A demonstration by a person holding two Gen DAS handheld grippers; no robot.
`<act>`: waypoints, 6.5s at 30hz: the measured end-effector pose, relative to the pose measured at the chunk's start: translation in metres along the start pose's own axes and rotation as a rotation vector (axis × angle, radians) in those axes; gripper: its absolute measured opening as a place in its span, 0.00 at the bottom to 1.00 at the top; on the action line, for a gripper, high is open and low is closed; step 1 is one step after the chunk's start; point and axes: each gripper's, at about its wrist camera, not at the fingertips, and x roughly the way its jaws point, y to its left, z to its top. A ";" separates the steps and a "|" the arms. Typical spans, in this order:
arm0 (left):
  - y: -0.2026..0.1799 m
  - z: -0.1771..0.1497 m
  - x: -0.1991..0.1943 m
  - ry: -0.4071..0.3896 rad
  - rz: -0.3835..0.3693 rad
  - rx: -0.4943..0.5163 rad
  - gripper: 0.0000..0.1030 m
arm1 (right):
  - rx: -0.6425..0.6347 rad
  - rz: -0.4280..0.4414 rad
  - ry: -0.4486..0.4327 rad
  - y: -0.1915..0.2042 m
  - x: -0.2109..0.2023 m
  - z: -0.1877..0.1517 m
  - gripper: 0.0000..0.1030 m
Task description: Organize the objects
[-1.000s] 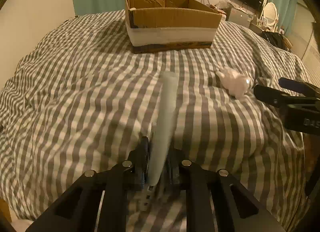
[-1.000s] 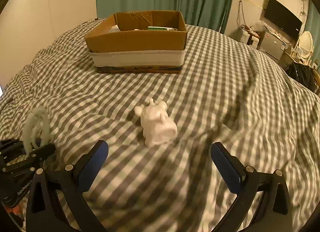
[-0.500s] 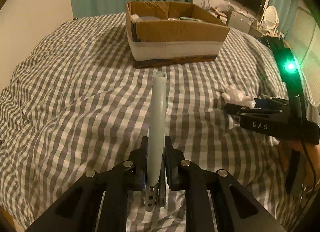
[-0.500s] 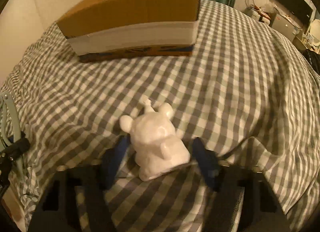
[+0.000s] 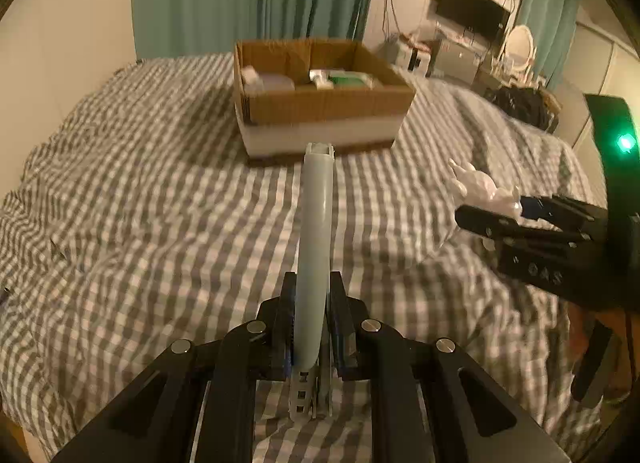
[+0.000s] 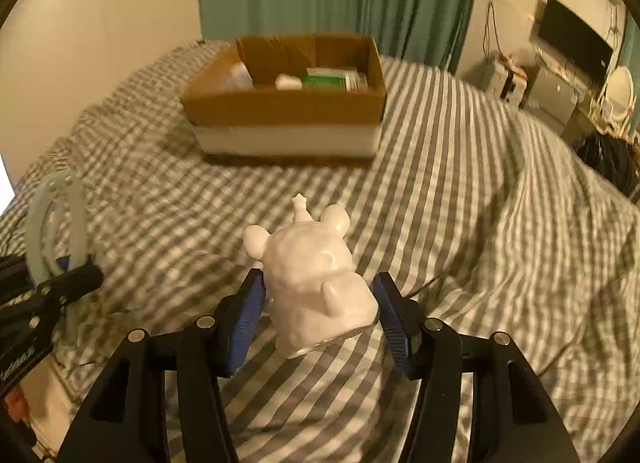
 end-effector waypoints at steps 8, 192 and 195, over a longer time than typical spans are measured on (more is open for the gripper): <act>-0.004 0.039 -0.035 -0.087 0.005 0.011 0.14 | -0.063 0.015 -0.121 0.012 -0.065 0.028 0.54; -0.025 0.075 0.001 -0.420 0.337 -0.007 1.00 | 0.111 -0.107 -0.425 -0.080 -0.035 0.067 1.00; -0.025 0.074 0.001 -0.421 0.340 -0.003 1.00 | 0.111 -0.107 -0.424 -0.080 -0.034 0.067 1.00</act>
